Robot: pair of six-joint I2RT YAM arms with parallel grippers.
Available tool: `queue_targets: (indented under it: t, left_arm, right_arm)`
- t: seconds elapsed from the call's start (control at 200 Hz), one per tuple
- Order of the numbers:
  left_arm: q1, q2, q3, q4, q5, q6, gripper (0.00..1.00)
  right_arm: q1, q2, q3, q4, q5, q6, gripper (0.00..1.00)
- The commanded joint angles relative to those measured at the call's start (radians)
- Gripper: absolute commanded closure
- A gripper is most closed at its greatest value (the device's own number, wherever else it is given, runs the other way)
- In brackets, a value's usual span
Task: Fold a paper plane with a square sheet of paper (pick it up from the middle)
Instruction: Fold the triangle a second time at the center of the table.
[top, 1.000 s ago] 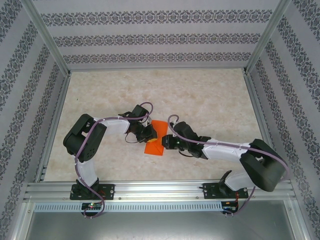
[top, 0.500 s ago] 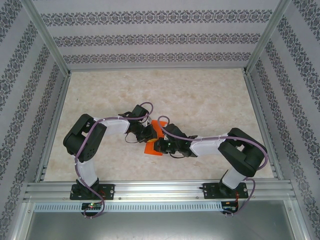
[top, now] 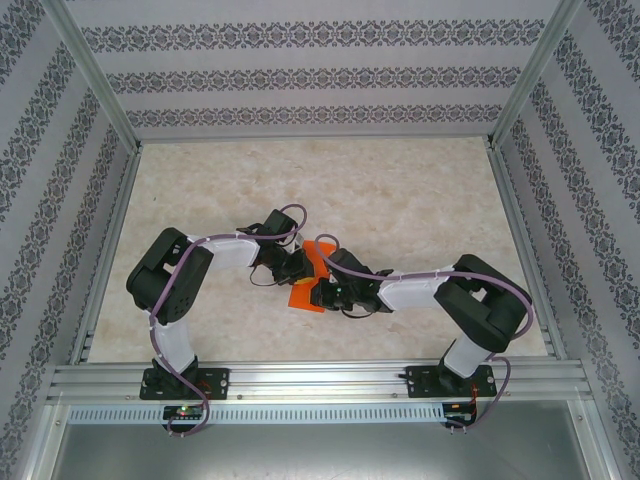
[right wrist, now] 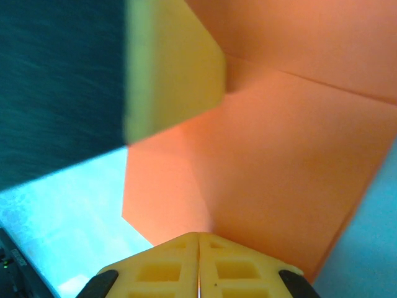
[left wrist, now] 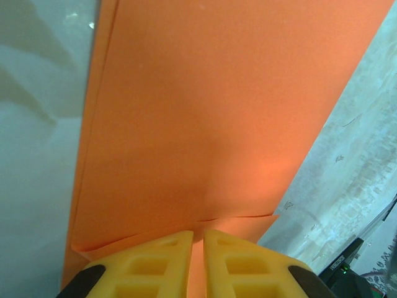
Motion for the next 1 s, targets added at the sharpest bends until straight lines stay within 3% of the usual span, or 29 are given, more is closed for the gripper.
queue_targets:
  t: [0.0,0.4,0.729,0.999]
  left_arm:
    - [0.005,0.053,-0.017,-0.053,-0.080,0.025,0.84]
    - [0.005,0.054,-0.020,-0.060,-0.085,0.032,0.85]
    - [0.005,0.056,-0.014,-0.065,-0.084,0.032,0.85]
    - [0.005,0.049,-0.010,-0.076,-0.083,0.040,0.85]
  right_arm:
    - [0.007,0.035,-0.033,0.006,0.005,0.016,0.91]
    - [0.007,-0.070,-0.081,0.034,-0.013,0.050,0.90]
    - [0.024,-0.040,-0.159,0.093,-0.033,0.105,0.90]
    - [0.048,-0.093,-0.167,0.023,-0.009,0.117,0.90]
